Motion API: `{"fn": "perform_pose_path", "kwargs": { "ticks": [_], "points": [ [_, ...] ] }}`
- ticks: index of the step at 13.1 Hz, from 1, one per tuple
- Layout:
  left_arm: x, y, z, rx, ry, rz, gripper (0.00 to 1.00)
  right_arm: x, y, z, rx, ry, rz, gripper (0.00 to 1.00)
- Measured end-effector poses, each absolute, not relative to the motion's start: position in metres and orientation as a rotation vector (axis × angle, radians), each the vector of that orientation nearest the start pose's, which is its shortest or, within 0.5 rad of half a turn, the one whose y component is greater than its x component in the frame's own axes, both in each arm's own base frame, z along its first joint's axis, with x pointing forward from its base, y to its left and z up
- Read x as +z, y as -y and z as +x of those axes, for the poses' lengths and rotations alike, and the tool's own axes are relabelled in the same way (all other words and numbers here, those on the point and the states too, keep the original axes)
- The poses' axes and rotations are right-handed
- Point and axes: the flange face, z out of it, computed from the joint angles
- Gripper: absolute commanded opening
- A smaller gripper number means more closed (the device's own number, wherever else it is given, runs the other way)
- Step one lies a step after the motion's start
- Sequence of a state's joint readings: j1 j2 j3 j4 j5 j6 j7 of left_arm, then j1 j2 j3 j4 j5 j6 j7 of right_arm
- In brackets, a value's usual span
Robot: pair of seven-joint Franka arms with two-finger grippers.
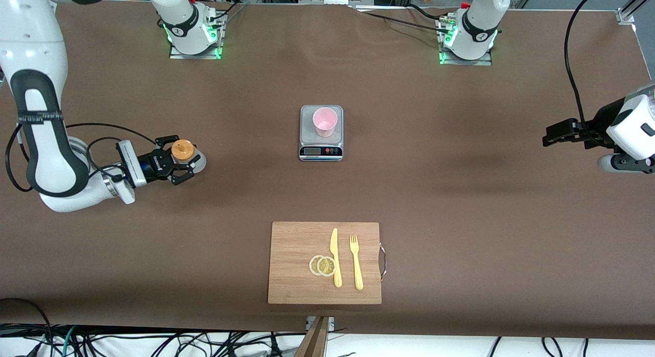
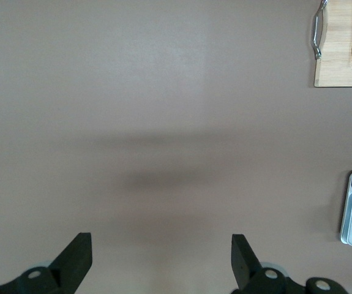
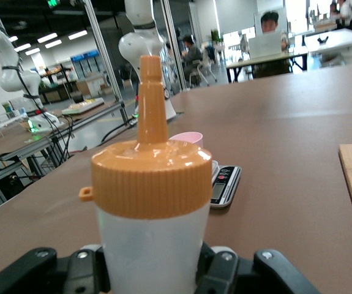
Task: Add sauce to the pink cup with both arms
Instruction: 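Grasp the white sauce bottle with the right gripper and lift it, then carry the bottle with the right gripper over the pink cup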
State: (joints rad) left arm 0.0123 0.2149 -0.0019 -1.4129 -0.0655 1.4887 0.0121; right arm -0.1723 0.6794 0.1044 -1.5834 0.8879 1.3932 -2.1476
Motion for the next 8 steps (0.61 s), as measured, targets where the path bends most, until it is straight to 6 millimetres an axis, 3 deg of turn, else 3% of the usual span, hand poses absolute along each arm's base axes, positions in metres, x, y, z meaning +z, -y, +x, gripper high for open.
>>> {"fn": "perform_pose_path", "kwargs": {
  "ticks": [5,8],
  "points": [
    [0.567,0.002,0.609,0.222,-0.007,-3.201,1.00,0.310,-0.134,0.624,-0.303,1.732,-1.381,0.18],
    [0.567,0.002,0.609,0.222,-0.008,-3.201,1.00,0.326,-0.177,0.607,-0.202,1.837,-1.473,0.18]
  ]
}}
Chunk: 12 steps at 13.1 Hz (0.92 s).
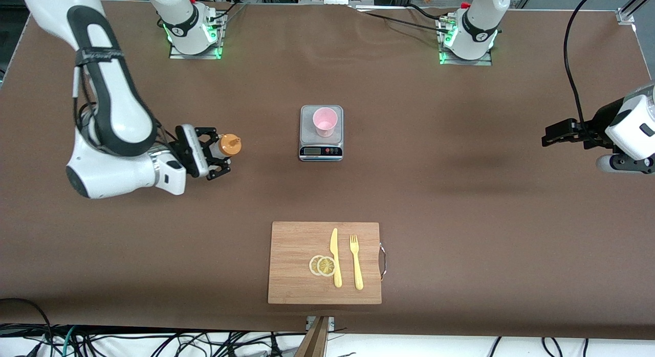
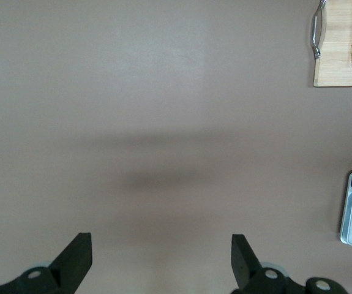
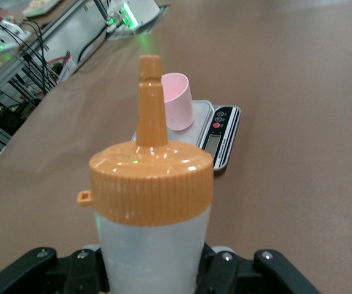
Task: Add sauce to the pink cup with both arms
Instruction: 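Carry the bottle with the right gripper over the pink cup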
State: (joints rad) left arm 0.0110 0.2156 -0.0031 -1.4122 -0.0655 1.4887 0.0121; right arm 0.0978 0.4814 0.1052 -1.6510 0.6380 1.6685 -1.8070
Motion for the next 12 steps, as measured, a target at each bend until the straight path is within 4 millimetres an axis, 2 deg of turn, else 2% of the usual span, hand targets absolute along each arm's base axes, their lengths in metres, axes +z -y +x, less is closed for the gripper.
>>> {"fn": "perform_pose_path", "kwargs": {
  "ticks": [2,4,6,9,12],
  "points": [
    [0.567,0.003,0.609,0.222,-0.009,-3.201,1.00,0.321,-0.194,0.594,-0.142,1.881,-1.539,0.18],
    [0.566,0.003,0.609,0.222,-0.008,-3.201,1.00,0.324,-0.221,0.580,-0.039,1.933,-1.617,0.18],
    [0.567,0.002,0.609,0.222,-0.008,-3.201,1.00,0.331,-0.256,0.565,0.023,1.994,-1.656,0.18],
    [0.567,0.002,0.609,0.222,-0.008,-3.201,1.00,0.330,-0.304,0.542,0.163,2.083,-1.781,0.18],
    [0.567,0.002,0.609,0.222,-0.008,-3.201,1.00,0.329,-0.364,0.505,0.301,2.186,-1.938,0.18]
  ]
}}
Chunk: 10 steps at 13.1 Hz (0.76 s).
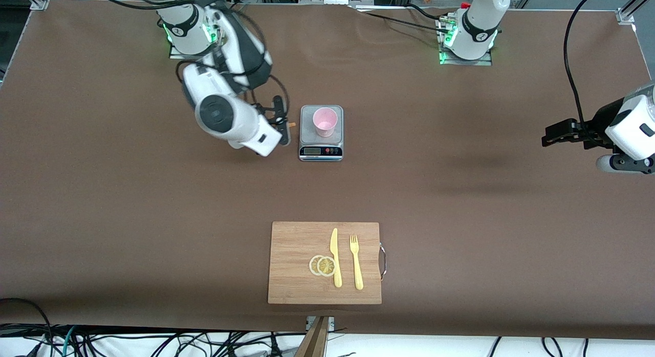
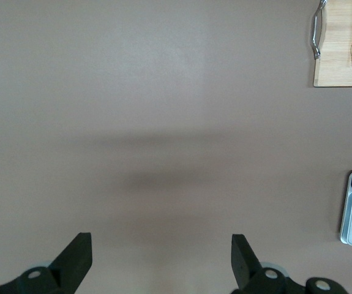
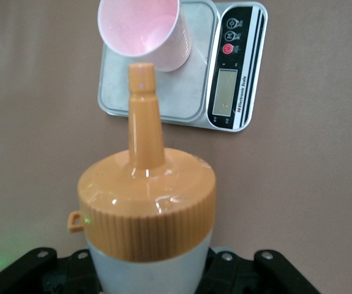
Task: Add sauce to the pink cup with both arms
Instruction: 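Carry the bottle with the right gripper over the pink cup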
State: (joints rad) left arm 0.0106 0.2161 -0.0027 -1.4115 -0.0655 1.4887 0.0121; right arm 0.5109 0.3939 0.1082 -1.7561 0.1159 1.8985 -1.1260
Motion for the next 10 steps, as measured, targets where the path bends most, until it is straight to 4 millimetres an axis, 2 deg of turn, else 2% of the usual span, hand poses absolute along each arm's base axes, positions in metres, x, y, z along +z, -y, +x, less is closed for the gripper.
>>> {"fn": "perform_pose_path", "kwargs": {
  "ticks": [2,3,7,10],
  "points": [
    [0.567,0.002,0.609,0.222,-0.008,-3.201,1.00,0.327,-0.398,0.478,-0.383,-2.380,2.175,0.18],
    [0.566,0.002,0.609,0.222,-0.008,-3.201,1.00,0.326,-0.409,0.468,-0.392,-2.338,2.161,0.18],
    [0.566,0.002,0.609,0.224,-0.007,-3.201,1.00,0.315,-0.433,0.442,-0.407,-2.161,2.124,0.19],
    [0.565,0.002,0.609,0.226,-0.007,-3.201,1.00,0.297,-0.456,0.414,-0.406,-2.053,2.053,0.19]
  ]
}}
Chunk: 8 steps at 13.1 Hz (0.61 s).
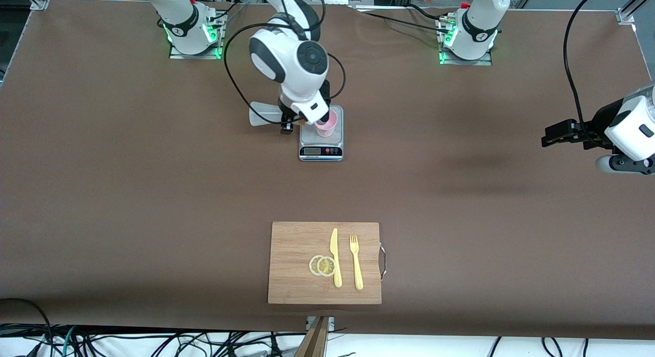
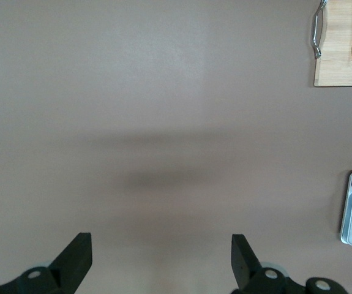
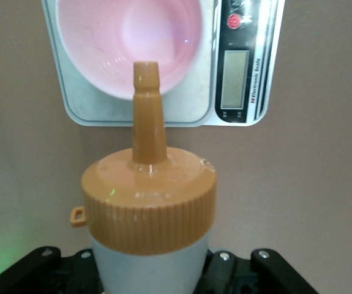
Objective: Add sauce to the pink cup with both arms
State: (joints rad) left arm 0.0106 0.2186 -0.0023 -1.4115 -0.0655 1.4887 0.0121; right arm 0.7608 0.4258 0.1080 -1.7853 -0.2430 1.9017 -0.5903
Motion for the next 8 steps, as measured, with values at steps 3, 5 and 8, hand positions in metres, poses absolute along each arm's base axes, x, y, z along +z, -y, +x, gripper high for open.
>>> {"fn": "perform_pose_path", "kwargs": {
  "ticks": [3,5,8],
  "points": [
    [0.565,0.002,0.609,0.226,-0.007,-3.201,1.00,0.274,-0.461,0.404,-0.431,-2.004,2.007,0.19],
    [0.565,0.002,0.610,0.226,-0.007,-3.201,1.00,0.270,-0.463,0.398,-0.438,-1.943,1.992,0.20],
    [0.565,0.002,0.610,0.227,-0.007,-3.201,1.00,0.274,-0.474,0.378,-0.432,-1.835,1.956,0.20]
  ]
}}
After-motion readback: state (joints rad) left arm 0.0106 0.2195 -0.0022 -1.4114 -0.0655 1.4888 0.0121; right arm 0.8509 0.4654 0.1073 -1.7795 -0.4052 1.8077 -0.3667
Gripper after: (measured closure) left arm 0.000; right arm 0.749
